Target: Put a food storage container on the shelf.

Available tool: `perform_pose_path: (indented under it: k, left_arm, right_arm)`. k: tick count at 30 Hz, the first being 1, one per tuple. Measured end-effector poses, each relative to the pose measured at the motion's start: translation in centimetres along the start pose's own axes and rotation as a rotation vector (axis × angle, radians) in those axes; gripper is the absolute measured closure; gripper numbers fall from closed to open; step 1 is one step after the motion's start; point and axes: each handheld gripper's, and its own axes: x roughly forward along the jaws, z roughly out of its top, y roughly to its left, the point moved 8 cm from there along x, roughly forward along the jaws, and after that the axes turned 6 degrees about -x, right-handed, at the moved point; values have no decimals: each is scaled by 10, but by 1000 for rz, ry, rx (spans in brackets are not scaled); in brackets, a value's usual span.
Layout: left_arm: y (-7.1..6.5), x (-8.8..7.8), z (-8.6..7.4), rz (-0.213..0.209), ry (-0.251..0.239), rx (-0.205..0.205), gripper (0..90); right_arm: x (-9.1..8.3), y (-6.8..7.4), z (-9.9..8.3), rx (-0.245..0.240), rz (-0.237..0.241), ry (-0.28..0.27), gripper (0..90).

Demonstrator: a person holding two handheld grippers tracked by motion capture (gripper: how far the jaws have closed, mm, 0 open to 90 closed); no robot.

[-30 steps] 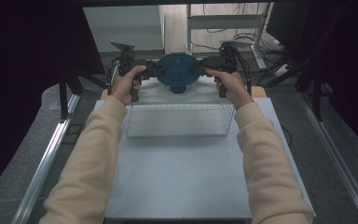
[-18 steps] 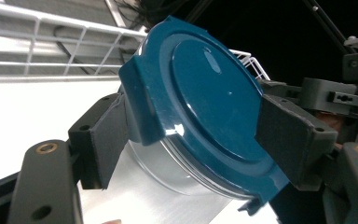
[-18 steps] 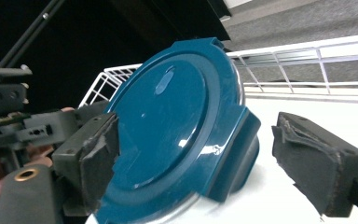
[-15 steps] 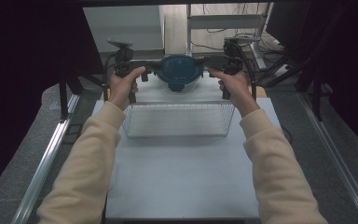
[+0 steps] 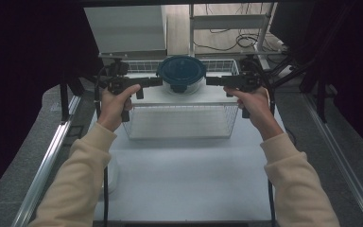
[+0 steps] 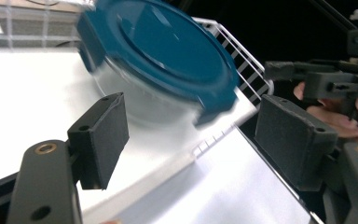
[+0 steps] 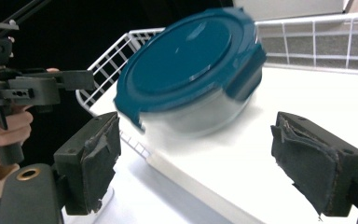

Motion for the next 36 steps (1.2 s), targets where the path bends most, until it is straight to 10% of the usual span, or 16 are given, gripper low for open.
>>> perform_pose_path:
  k: [25,36]
  left_arm:
    - [11,-20,-163,100,145,169,267]
    - [27,-21,-189,146,187,167,268]
  right_arm:
    - [-29,14,-156,-145,0,66,203]
    - [-23,16,-190,-171,-7,141,212]
